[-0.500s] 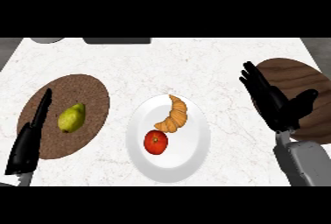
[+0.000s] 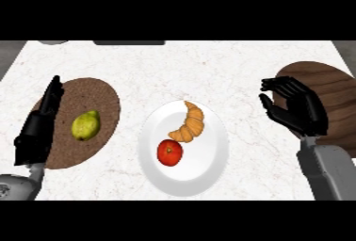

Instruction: Pick the croissant from the plate and place it in the bowl

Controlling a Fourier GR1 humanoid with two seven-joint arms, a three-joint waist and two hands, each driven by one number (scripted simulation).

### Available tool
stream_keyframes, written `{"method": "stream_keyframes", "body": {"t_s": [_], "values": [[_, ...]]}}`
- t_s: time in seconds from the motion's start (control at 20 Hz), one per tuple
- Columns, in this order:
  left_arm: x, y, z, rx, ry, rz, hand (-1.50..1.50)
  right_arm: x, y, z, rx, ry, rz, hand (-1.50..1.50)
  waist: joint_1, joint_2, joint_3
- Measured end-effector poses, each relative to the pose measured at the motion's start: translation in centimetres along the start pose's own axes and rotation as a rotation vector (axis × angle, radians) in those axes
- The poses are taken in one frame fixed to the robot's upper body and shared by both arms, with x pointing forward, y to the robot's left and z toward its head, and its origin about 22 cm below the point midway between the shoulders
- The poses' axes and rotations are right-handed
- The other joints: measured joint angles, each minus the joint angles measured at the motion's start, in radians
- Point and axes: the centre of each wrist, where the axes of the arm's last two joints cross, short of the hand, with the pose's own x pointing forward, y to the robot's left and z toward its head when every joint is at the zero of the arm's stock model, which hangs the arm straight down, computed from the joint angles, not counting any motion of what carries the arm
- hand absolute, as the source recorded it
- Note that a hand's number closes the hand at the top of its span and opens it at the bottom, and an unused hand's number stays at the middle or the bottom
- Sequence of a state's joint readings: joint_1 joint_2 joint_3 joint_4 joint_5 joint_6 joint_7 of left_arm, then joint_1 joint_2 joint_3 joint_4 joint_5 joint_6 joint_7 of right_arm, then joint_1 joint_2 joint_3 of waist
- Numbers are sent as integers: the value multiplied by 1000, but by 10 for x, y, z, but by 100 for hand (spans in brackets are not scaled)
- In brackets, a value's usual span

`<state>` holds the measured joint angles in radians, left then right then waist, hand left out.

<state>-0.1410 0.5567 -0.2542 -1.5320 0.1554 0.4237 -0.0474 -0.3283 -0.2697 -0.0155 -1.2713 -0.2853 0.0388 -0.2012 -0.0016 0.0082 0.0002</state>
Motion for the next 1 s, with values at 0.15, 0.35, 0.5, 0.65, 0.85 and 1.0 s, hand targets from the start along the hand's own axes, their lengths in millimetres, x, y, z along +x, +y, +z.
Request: {"method": "stream_keyframes", "body": {"t_s": [0.15,0.35,0.5,0.65,0.85,1.0], "values": [[13,-9,-12,-2,19,29,0,-23,-2,11,8,-111,-31,-150,2,0,2],[21,-8,-18,-12,38,49,0,-27,-7,17,108,-200,82,-150,3,-5,1],[23,-7,-18,-8,45,49,0,-17,-10,15,189,-194,193,-150,3,-8,0],[23,-6,-18,-8,50,51,0,7,-9,2,271,-159,321,-150,1,-10,-1],[27,-10,-20,-15,53,53,0,34,7,-18,373,-87,500,-150,4,-11,-2],[28,-12,-19,-18,55,57,0,51,24,-31,453,-27,606,-150,6,-11,-2]]}}
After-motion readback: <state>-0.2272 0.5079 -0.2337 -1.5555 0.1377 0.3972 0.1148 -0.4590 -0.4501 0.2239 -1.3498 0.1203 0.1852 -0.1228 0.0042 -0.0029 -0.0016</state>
